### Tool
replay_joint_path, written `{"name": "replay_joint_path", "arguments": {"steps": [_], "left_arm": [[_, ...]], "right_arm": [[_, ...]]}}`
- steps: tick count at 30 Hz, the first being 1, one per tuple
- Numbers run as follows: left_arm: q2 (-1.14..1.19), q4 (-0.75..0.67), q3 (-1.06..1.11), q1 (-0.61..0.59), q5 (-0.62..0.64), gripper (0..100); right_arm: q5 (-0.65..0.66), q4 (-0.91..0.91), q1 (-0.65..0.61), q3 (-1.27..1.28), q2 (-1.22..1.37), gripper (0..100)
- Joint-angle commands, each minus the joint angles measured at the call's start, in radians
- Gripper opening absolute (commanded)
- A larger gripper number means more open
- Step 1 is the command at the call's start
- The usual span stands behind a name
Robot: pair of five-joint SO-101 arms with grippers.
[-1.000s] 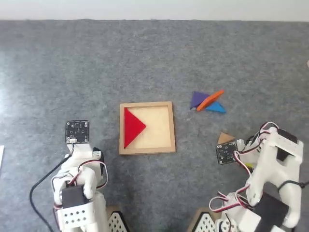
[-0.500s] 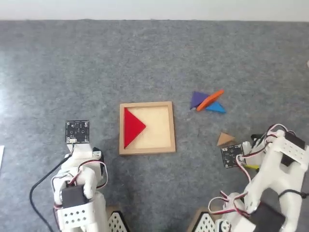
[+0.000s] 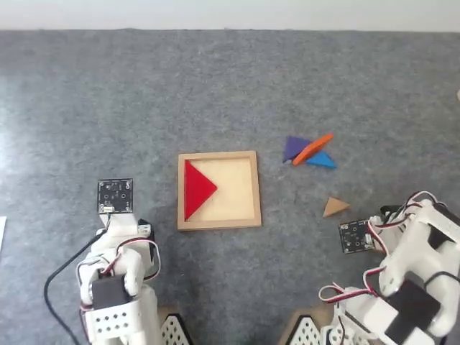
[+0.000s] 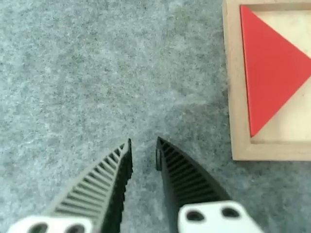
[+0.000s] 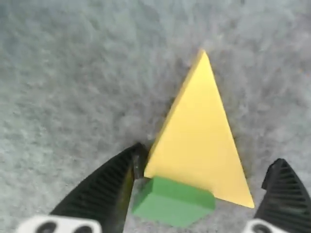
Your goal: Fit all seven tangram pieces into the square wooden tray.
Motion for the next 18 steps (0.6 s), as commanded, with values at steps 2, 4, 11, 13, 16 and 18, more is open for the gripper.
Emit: {"name": "replay_joint_path", "arguments": {"steps": [2,4,11,13,16,18], "left_arm": [[-0.018,0.003,-0.012,0.000,-0.002,8],[-0.018,0.003,-0.012,0.000,-0.002,8],[-0.018,0.003,-0.012,0.000,-0.002,8],[-0.018,0.003,-0.012,0.000,-0.002,8],[-0.018,0.003,-0.012,0.000,-0.002,8],[-0.018,0.003,-0.012,0.000,-0.002,8]], "right_arm": [[0.011,-0.033,0.013,-0.048,0.013,38.4],[0.014,-0.031,0.010,-0.048,0.015,38.4],[0.037,-0.030,0.015,-0.043,0.024,38.1],[0.037,-0.024,0.015,-0.041,0.024,34.8],[0.032,-0.018,0.015,-0.040,0.024,27.7],[0.032,0.015,0.024,-0.040,0.024,26.9]]}}
